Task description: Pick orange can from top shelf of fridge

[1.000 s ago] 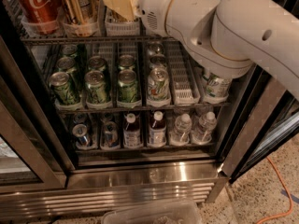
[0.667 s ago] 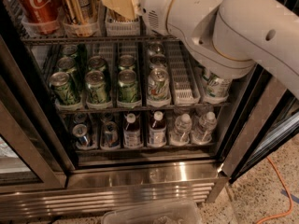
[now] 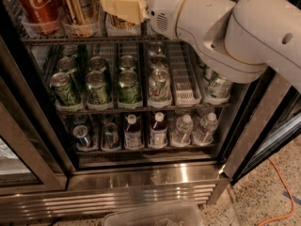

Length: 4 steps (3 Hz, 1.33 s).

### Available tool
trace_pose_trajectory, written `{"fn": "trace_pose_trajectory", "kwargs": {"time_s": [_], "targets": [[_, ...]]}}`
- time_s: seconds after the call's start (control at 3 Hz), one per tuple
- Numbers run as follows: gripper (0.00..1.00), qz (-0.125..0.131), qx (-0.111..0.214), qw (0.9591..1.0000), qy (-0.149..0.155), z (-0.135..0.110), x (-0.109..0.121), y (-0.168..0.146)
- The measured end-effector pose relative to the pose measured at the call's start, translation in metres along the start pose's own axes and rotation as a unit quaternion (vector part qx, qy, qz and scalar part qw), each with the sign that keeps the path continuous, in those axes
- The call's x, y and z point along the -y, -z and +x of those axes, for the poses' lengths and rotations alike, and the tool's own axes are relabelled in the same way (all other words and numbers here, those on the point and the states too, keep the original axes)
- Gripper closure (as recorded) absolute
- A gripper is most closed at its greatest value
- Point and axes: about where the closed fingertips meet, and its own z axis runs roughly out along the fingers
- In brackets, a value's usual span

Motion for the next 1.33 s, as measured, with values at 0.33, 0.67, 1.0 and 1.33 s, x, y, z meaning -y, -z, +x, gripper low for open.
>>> {"fn": "trace_pose_trajectory", "kwargs": {"time_s": [0.33,0.67,1.0,1.33], "targets": [[1.00,-0.026,-0.002,0.9993,-0.028,0.014,0.000,0.009],[1.00,-0.039,-0.007,0.9981,-0.047,0.024,0.002,0.014],[1.00,-0.039,-0.007,0.9982,-0.046,0.021,0.003,0.013],[1.00,-0.043,-0.005,0.9980,-0.046,0.022,0.009,0.012]]}}
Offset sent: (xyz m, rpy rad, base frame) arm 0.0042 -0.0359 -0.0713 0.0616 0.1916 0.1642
